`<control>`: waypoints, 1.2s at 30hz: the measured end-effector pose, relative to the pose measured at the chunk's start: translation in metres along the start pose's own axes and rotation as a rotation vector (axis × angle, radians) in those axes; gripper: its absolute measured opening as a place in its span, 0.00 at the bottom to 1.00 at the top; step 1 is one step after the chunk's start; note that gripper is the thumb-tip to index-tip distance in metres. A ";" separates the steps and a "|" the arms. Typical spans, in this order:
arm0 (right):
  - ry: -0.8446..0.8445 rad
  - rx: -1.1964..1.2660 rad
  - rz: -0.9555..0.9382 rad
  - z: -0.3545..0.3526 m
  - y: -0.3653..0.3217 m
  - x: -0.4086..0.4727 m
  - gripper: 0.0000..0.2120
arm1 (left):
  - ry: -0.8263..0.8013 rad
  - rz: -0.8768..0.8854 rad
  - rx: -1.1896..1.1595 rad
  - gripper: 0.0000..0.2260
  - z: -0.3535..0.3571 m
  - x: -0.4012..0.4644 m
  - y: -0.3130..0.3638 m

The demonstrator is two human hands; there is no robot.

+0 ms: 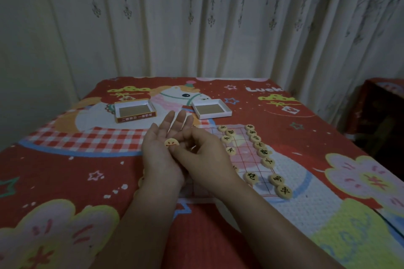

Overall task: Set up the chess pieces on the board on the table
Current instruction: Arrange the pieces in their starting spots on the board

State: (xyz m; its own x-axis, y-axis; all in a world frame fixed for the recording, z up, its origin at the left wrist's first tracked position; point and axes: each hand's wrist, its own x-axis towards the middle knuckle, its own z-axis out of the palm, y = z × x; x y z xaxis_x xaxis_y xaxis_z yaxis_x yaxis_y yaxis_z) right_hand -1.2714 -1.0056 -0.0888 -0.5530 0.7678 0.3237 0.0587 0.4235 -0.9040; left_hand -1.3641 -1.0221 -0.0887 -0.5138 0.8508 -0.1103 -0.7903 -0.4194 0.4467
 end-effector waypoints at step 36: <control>0.188 0.132 0.367 -0.051 0.018 0.006 0.05 | 0.299 0.229 0.633 0.09 -0.058 0.047 0.077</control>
State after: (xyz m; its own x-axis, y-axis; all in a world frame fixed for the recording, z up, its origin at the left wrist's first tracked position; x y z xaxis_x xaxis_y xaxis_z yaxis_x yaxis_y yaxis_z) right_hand -1.2315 -0.9691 -0.0893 -0.3538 0.9353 0.0084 0.1093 0.0502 -0.9927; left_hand -1.4688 -1.0328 -0.1106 -0.7836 0.6029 -0.1501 -0.3550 -0.2362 0.9046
